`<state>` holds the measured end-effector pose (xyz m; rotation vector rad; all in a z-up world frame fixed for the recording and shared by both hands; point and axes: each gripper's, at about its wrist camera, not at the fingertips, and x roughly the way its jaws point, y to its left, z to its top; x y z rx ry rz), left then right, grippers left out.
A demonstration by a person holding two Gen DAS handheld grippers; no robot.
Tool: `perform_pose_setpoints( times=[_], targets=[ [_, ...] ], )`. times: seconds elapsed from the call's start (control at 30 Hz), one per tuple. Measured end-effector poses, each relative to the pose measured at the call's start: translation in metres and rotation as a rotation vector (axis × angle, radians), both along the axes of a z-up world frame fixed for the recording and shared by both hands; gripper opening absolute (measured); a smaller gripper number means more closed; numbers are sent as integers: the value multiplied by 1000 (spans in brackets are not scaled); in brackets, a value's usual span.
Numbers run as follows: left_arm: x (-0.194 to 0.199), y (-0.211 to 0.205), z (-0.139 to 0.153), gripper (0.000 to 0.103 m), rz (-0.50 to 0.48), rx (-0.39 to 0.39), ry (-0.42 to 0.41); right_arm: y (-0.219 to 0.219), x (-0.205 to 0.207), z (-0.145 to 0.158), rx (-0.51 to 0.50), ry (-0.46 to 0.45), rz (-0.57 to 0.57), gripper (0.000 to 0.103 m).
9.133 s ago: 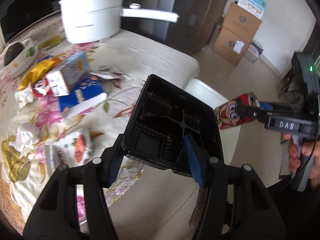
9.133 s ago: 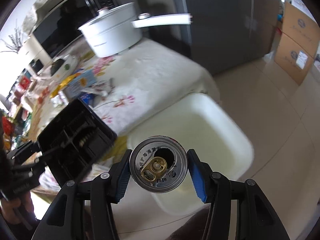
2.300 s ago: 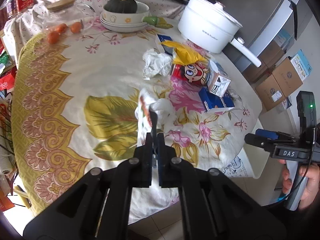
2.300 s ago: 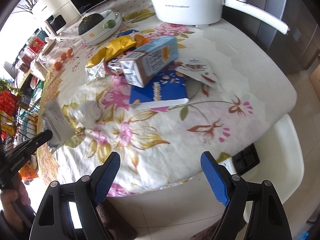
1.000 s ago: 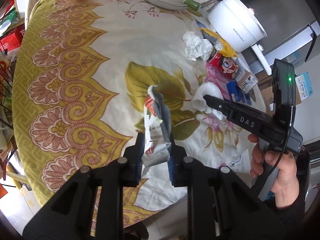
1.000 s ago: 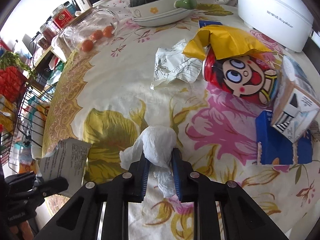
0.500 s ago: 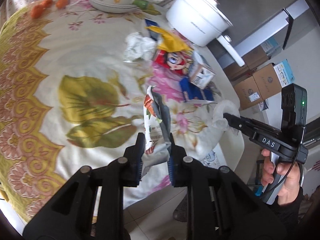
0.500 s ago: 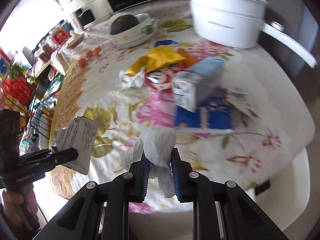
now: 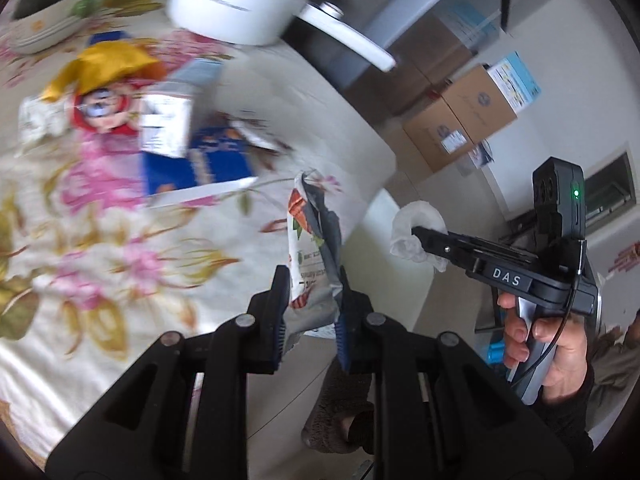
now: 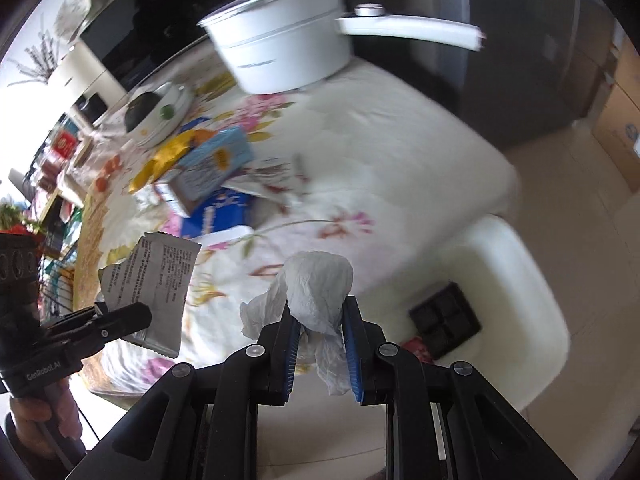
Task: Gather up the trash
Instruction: 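Carry the bag and tissue over the white bin and open both tools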
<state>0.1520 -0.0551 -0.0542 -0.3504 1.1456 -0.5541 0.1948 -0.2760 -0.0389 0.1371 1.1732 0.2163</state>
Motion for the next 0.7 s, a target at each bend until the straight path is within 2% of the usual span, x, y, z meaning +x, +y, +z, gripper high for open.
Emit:
perform_pose_setpoints(
  times=[0.23,0.5,0.53,0.57,0.6,0.63,0.7],
  targets=[
    [10,-83,-11,22,-125,24,-23,-77,-10,-11,-22,35,-94,22],
    [19,-138,-39,22,-206,99,-51,-129,-25,-33,-61,88,-141,22],
    [19,-140,-41,25,-205,108,-55,-134,-26,-35,-64,94,-146,22],
    [19,-143,-44,29,-198,134,-62,-138,-26,-37,-64,97,-150,23],
    [21,-144,-47,48,-177,170,-63,-140,-28,-37,-64,98,-153,23],
    [23,-146,-47,72,-166,179,-59,-144,-28,-38,-64,100,-157,23],
    [23,-141,-46,82,-136,181,-69,-148,-29,-38,-63,100,-162,23]
  ],
)
